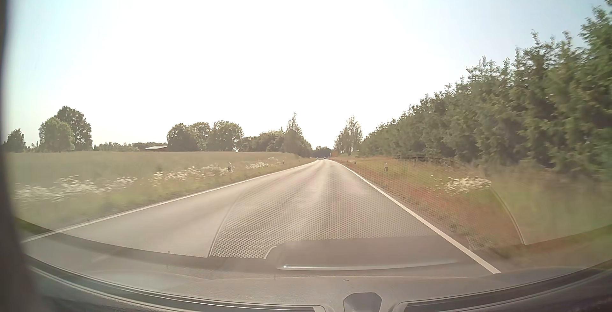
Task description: Follow the waypoints while adhering to traffic rules and regulations
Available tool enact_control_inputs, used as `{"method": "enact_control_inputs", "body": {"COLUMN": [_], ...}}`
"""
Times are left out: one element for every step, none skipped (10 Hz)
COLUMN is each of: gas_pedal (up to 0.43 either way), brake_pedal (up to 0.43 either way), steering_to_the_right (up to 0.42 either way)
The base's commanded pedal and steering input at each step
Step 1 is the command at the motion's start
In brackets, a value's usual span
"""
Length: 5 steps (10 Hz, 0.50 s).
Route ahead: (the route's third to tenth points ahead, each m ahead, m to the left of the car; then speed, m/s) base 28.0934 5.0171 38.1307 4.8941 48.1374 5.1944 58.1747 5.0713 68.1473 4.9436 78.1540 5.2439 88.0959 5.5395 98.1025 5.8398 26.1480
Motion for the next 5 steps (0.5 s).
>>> {"method": "enact_control_inputs", "body": {"gas_pedal": [0.28, 0.28, 0.28, 0.28, 0.28], "brake_pedal": [0.006, 0.006, 0.006, 0.006, 0.006], "steering_to_the_right": [0.002, 0.002, 0.002, 0.002, 0.002]}}
